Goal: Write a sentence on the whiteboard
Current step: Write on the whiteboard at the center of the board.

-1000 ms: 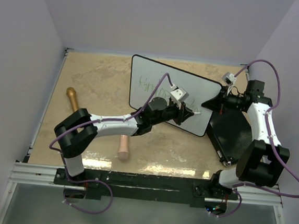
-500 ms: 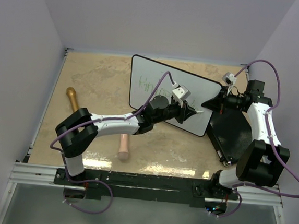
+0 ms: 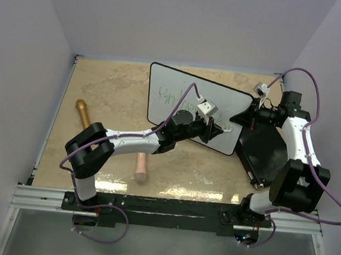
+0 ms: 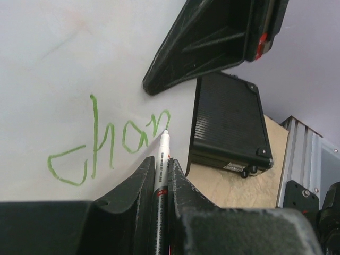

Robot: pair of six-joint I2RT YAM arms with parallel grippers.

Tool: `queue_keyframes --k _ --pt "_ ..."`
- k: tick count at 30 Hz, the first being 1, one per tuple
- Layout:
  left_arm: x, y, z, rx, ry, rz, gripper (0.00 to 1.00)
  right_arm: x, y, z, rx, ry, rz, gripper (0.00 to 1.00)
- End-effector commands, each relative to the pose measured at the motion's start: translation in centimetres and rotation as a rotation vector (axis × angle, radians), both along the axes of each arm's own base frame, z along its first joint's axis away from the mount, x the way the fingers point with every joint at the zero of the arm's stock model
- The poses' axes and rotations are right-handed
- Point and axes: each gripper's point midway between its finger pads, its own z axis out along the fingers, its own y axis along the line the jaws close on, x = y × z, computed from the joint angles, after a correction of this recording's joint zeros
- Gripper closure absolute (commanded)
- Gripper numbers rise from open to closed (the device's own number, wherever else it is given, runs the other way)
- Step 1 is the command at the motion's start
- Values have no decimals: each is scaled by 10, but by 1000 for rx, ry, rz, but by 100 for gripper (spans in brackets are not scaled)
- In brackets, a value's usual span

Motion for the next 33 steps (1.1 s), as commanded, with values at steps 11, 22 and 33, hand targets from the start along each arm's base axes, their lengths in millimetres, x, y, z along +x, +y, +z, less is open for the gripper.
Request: queue_keyframes --k 11,22,33 --pt "-3 6 -2 -23 -12 -6 100 1 -4 4 -63 -49 -11 100" --pt "-24 10 45 -119 -82 -93 100 1 -3 5 -61 -53 -9 100" --pt "-32 17 57 -141 -92 -96 100 0 -3 5 -64 -53 -10 100"
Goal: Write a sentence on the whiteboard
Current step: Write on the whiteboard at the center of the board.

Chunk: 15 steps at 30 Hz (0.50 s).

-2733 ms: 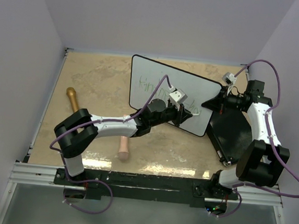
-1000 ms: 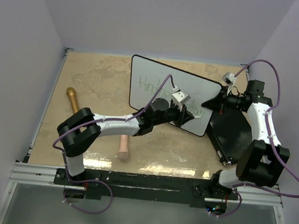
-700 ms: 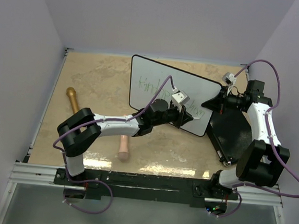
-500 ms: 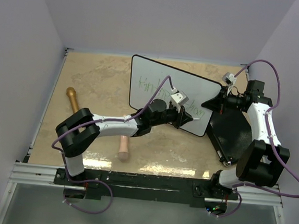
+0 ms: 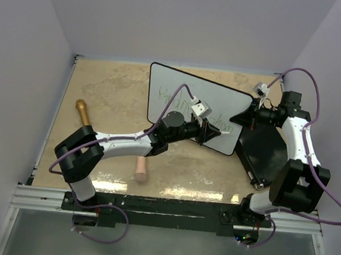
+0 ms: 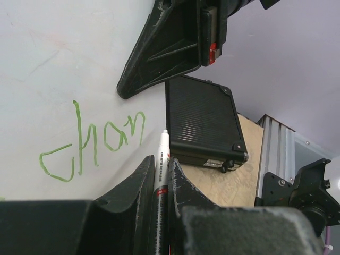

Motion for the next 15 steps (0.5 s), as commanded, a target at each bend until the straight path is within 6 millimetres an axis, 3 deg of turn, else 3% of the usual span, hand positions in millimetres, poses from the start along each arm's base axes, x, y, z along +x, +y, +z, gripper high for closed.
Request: queue_keyframes --k 1,15 --pt "-7 5 37 -80 -60 -10 100 0 -3 5 -65 -56 -11 100" --pt "-12 2 26 -59 -61 4 100 0 -3 6 -60 -56 -8 100"
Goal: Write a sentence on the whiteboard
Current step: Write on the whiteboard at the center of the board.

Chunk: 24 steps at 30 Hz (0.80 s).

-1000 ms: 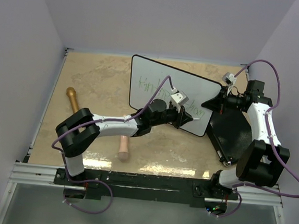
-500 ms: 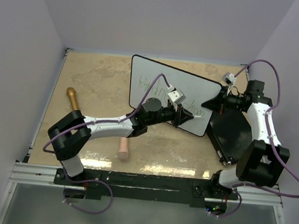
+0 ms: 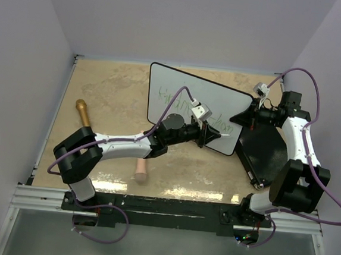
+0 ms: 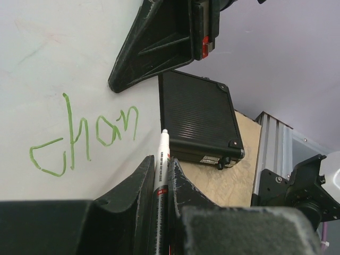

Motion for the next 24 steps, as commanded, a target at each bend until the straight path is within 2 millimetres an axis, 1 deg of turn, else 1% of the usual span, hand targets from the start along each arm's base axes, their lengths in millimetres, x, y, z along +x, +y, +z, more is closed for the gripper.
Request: queue_keyframes --k 1,8,16,19,20,21,24 --pt "-3 -1 25 -59 -58 7 100 0 -3 6 -58 -54 -8 100" --pt "-5 -2 26 -57 -63 16 100 0 -3 6 -55 -54 -7 100" --pt "-1 0 27 -56 -80 70 100 0 -2 6 -53 -52 -6 100" --pt "-2 -3 31 -75 -81 67 100 0 -2 6 -52 -52 -5 100" --pt "-1 -5 29 -75 -78 70 100 0 -2 5 -52 -50 -5 100" --pt "0 -7 33 -81 -83 69 100 0 -2 6 -53 -53 -5 100" --pt "3 -12 33 -78 -87 74 100 -1 -2 7 -55 -57 -5 100"
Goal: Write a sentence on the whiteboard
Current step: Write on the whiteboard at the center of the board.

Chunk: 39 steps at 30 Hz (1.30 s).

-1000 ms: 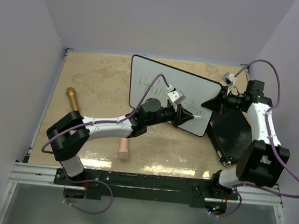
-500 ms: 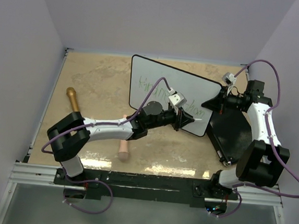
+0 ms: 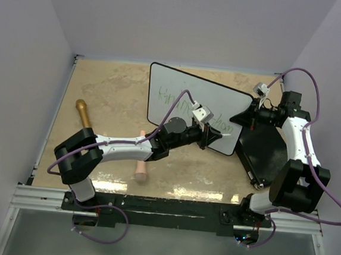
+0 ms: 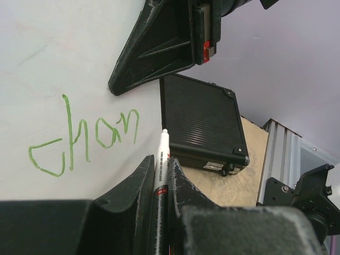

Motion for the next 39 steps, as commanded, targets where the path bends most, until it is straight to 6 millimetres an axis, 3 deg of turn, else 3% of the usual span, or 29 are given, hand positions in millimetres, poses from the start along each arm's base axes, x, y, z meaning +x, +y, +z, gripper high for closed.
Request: queue_keyframes --k 1,23,39 --pt "8 -9 31 -73 -75 21 100 -1 -2 7 -56 -59 -6 100" --pt "28 -35 12 -4 -78 34 100 0 -3 7 -54 -58 -7 100" --pt "43 -22 17 -7 -93 94 100 0 -2 7 -54 -56 -5 100"
